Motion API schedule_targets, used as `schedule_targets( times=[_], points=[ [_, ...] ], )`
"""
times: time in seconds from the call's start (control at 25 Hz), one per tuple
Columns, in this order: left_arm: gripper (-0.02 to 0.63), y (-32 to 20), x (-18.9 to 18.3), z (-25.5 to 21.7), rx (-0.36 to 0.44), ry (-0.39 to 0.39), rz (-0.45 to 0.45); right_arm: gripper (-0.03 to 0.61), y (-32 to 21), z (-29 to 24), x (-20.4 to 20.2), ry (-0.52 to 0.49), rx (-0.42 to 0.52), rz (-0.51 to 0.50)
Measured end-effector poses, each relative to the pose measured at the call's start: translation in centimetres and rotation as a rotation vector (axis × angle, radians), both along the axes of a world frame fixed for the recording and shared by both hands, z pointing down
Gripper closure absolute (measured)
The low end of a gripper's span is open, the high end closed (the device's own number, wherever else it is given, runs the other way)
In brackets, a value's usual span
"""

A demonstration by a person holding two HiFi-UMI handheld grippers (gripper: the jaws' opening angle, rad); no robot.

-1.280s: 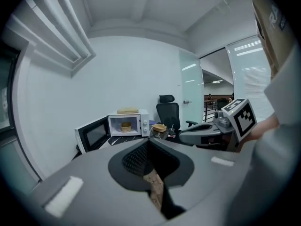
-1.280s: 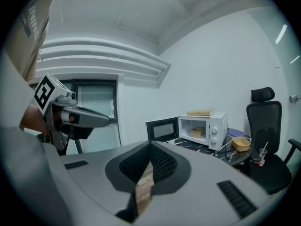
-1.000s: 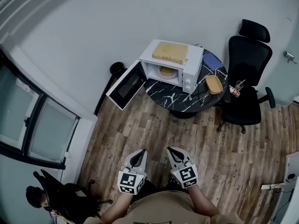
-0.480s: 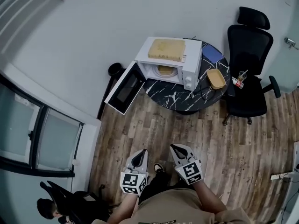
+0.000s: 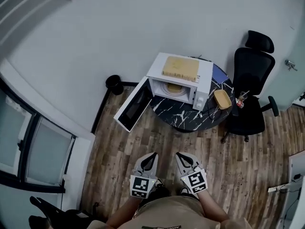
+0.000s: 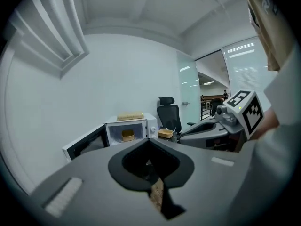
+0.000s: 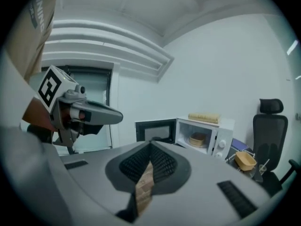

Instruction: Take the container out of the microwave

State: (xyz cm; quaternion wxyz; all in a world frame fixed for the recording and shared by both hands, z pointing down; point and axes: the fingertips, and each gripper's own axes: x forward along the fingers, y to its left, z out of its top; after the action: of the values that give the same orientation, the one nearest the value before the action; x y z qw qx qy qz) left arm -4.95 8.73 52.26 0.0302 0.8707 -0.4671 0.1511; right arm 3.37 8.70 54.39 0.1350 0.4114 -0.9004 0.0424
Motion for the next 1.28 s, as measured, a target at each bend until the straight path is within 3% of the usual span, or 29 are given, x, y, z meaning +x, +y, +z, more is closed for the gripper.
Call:
schedule_targets(
  times=[0.4, 0.64, 1.0, 1.16, 1.28],
  points=[
    [0.607, -5.0, -1.4, -0.3, 0.020, 0.057, 0.141, 0.571, -2.7, 0.1, -1.4, 0.020, -0.011, 0.162],
    [0.607, -7.5, -2.5, 0.4, 0.009, 0.053, 0.163, 0.571, -6.1, 0.4, -1.8, 0.003, -0.018, 0.198],
    [0.607, -13.9, -4.6, 1.2, -0.018, 0.022, 0.057, 0.571, -14.2, 1.7, -4.4, -0.019, -0.017, 0.073],
    [0.607, -18.2, -4.0, 1.2, -0.029, 0.011, 0.006, 0.571, -19.5, 1.3, -4.9, -0.029, 0.004, -0.013],
    [0.607, -21.4, -2.7, 0.5, -0.036, 0.044, -0.020, 0.571, -23.1, 0.3, -4.5, -0.030, 0.020, -0.065]
  ],
)
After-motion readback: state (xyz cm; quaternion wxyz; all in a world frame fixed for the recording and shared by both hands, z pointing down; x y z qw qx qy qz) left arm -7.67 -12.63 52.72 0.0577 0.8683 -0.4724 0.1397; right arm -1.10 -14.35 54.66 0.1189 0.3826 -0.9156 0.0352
